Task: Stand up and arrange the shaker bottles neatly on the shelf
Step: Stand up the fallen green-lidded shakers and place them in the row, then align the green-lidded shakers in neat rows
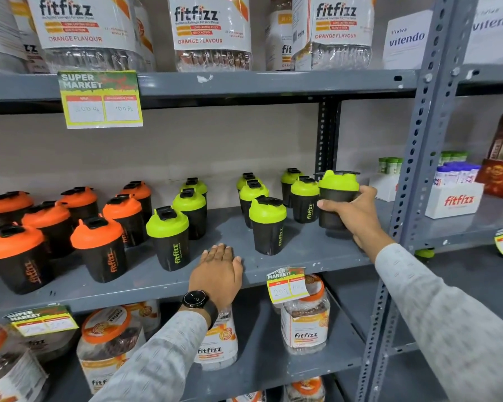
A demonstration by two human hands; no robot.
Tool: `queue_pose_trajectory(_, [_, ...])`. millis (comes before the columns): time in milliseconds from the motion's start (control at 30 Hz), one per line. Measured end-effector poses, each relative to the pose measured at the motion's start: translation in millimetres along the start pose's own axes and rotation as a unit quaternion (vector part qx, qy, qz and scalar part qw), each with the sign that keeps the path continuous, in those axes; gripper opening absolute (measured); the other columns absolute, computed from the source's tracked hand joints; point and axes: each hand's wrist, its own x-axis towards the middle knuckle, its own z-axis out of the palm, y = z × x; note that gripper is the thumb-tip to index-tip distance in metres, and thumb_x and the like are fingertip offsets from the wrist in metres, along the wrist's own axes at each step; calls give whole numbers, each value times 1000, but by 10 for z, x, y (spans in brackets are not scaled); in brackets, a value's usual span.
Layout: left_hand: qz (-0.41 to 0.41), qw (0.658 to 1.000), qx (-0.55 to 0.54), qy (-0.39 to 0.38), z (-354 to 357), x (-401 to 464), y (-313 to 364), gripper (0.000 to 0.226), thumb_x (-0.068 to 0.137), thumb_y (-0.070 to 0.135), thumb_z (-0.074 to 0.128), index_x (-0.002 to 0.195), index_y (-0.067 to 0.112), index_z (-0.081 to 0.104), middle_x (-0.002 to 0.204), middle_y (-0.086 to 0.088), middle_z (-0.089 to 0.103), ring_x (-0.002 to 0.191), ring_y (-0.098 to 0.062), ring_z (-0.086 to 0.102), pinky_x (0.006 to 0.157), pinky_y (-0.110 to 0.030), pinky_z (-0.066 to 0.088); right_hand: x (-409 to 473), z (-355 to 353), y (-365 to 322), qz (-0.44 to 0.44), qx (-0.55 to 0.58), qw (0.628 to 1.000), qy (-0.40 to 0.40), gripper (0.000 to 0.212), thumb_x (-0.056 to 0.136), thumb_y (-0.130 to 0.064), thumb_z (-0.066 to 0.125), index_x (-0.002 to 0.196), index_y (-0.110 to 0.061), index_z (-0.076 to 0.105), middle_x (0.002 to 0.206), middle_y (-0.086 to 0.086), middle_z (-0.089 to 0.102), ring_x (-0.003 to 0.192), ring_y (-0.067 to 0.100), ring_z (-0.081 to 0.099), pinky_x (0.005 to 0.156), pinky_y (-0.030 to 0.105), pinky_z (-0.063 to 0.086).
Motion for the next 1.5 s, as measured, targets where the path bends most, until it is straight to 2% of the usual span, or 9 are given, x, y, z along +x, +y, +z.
queue_pose_trajectory(467, [5,1000,2,5,-14,-11,-2,61,106,43,15,155,13,34,163,-9,34,152,-23,27,125,-35,10,-353,237,503,-54,-70,996,-12,92,65,-20,98,127,-13,30,121,6,57,111,29,61,88,31,44])
queue_pose_trajectory(633, [21,1000,-13,5,-31,-12,-28,73,99,49,5,154,12,37,161,-11,37,150,-24,30,125,-37,14,-514,148,571,-59,-84,995,-15,132,59,-28,101,156,-27,11,148,13,51,134,29,52,111,42,42])
queue_pose_trajectory(733, [14,994,-98,43,-73,-13,-38,55,104,43,30,148,14,45,152,-12,50,139,-30,46,117,-41,34,-641,-8,661,-59,-76,995,-13,123,68,-20,97,159,-33,15,149,10,49,140,25,46,116,43,37])
queue_pose_trajectory(867, [-106,905,-369,185,-104,-80,246,50,90,36,55,137,19,62,128,-8,70,116,-26,67,100,-44,52,-679,-201,753,-47,-57,997,-18,95,78,-11,90,154,-25,34,150,11,51,140,25,48,114,36,38])
queue_pose_trajectory(933, [-155,835,-491,196,-115,-104,559,50,90,26,66,139,19,59,130,-7,69,116,-20,66,102,-42,51,-607,-253,754,-47,-50,997,-28,88,80,-10,88,152,-23,40,151,12,51,140,26,49,115,37,39])
queue_pose_trajectory(1000, [-174,805,-533,194,-114,-91,866,65,88,21,74,147,21,49,141,-7,60,125,-20,60,107,-43,47,-478,-288,749,-51,-56,996,-41,90,80,-10,88,154,-22,39,153,11,49,141,25,47,117,40,38])
queue_pose_trajectory(1267, [-254,826,-435,251,-11,267,1575,126,61,31,96,159,17,18,154,-18,31,141,-32,34,110,-46,36,96,-358,735,-19,-73,982,-175,126,65,-17,98,164,-24,20,163,12,38,150,25,36,122,46,32])
queue_pose_trajectory(1400, [-295,825,-399,271,59,405,1720,131,53,34,99,157,15,22,145,-22,35,129,-43,44,104,-48,40,246,-232,829,-16,-54,978,-201,143,41,-45,96,162,-33,21,160,5,45,148,22,42,118,51,39])
queue_pose_trajectory(1500, [-316,824,-370,290,40,487,1782,127,51,35,100,153,12,28,137,-24,44,122,-46,49,99,-50,42,377,-128,1003,-29,-40,976,-214,127,39,-47,97,151,-42,36,144,-5,63,131,17,60,108,50,51])
